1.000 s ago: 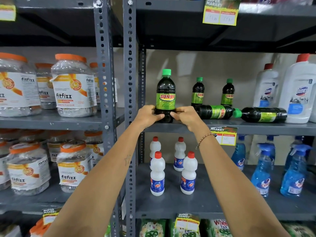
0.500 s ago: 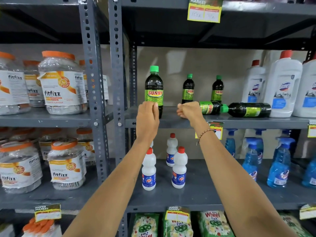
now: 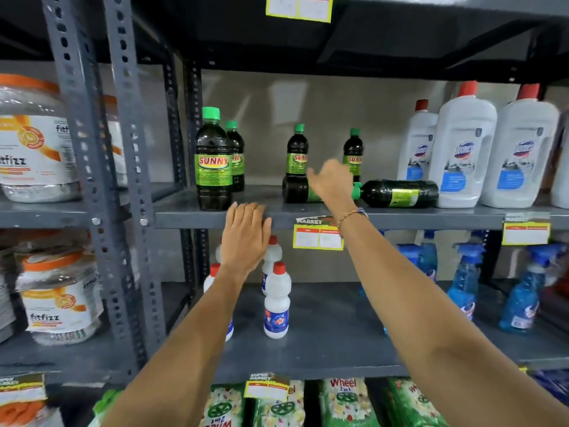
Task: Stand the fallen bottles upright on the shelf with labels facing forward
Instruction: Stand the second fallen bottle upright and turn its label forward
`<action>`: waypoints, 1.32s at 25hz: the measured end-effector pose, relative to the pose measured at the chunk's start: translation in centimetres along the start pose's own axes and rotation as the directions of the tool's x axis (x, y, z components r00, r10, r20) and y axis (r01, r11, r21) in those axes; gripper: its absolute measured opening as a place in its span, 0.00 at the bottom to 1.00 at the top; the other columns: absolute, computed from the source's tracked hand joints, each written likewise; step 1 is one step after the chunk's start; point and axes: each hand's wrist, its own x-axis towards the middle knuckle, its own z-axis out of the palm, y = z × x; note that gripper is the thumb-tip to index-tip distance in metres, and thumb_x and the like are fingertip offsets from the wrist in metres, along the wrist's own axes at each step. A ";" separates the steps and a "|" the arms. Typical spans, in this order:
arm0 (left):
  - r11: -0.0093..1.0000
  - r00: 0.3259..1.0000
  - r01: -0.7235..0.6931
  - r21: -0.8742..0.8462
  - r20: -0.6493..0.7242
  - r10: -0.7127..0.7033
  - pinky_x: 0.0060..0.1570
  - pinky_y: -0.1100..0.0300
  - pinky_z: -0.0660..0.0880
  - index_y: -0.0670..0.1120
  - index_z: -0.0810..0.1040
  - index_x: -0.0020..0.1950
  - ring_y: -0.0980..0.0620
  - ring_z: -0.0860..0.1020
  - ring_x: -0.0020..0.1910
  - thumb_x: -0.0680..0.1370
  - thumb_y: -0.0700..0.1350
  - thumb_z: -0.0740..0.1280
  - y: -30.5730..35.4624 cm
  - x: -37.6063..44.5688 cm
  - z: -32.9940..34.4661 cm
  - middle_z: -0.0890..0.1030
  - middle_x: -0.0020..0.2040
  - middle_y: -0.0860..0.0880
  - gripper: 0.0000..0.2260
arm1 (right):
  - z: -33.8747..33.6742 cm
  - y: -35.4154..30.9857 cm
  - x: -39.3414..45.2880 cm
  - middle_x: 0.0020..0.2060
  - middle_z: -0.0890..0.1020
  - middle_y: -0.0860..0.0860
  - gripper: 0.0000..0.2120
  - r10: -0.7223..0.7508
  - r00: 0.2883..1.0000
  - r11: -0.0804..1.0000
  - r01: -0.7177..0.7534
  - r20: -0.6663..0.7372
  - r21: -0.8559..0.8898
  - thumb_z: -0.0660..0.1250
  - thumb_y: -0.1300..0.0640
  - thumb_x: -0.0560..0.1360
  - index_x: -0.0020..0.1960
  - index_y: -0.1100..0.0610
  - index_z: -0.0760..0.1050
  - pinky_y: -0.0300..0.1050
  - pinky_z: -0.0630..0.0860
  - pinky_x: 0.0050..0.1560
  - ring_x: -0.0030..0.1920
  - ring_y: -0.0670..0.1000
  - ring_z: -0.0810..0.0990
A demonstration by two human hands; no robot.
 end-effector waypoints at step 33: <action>0.998 0.995 -0.058 0.031 -0.076 0.060 0.67 0.51 0.64 0.42 0.76 0.60 0.44 0.77 0.55 0.81 0.49 0.57 -0.8 -0.2 0.9 0.80 0.55 0.44 0.15 | 0.5 -2.8 3.2 0.45 0.76 0.57 0.11 0.266 0.819 0.964 -0.240 0.509 -0.118 0.67 0.54 0.73 0.47 0.62 0.72 0.46 0.73 0.47 0.40 0.54 0.74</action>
